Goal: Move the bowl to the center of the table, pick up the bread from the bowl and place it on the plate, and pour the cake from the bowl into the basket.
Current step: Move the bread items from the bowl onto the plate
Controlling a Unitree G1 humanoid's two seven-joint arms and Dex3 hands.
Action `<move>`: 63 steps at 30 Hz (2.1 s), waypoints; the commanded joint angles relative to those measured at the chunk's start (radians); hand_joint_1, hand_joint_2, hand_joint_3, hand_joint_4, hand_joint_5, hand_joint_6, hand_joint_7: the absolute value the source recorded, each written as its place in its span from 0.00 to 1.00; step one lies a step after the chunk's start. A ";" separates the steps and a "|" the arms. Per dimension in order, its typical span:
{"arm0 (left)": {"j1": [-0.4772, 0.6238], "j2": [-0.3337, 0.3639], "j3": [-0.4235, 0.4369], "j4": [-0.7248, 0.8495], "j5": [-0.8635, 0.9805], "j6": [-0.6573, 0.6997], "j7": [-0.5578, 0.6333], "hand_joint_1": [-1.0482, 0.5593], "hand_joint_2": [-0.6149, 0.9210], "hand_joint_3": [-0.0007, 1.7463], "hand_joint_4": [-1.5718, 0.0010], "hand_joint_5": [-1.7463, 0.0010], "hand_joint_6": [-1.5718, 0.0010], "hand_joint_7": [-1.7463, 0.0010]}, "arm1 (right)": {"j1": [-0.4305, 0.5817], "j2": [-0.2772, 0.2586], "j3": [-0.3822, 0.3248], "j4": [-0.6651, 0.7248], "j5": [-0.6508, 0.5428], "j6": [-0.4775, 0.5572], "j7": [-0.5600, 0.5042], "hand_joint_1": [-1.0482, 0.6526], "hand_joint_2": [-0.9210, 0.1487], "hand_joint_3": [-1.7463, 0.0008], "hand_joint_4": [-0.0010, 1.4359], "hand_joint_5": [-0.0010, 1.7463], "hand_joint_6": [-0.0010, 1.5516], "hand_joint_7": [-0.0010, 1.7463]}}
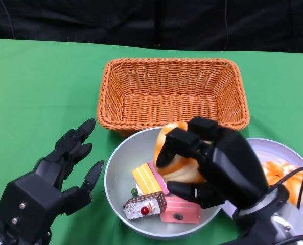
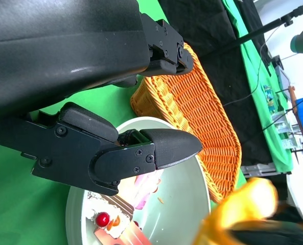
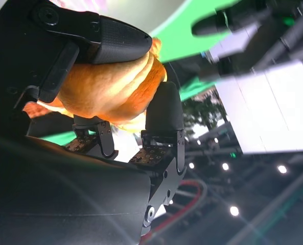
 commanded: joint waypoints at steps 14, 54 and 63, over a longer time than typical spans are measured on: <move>-0.020 0.022 0.025 0.014 -0.009 -0.003 -0.005 0.17 1.00 0.39 1.00 0.66 0.87 1.00 | 0.080 -0.034 -0.208 -0.149 0.095 -0.014 0.048 0.52 0.66 0.07 0.71 1.00 0.48 0.99; -0.003 0.027 0.023 -0.011 -0.009 0.002 -0.016 0.18 1.00 0.40 1.00 0.67 0.87 1.00 | 0.195 -0.212 -0.265 -0.049 -0.016 0.241 0.321 0.51 0.47 0.43 0.55 1.00 0.60 0.41; -0.003 0.025 0.027 -0.007 -0.013 0.002 -0.015 0.17 1.00 0.39 1.00 0.66 0.87 1.00 | 0.210 -0.245 -0.242 -0.132 -0.013 0.321 0.510 0.31 0.03 0.94 0.25 0.20 0.25 0.00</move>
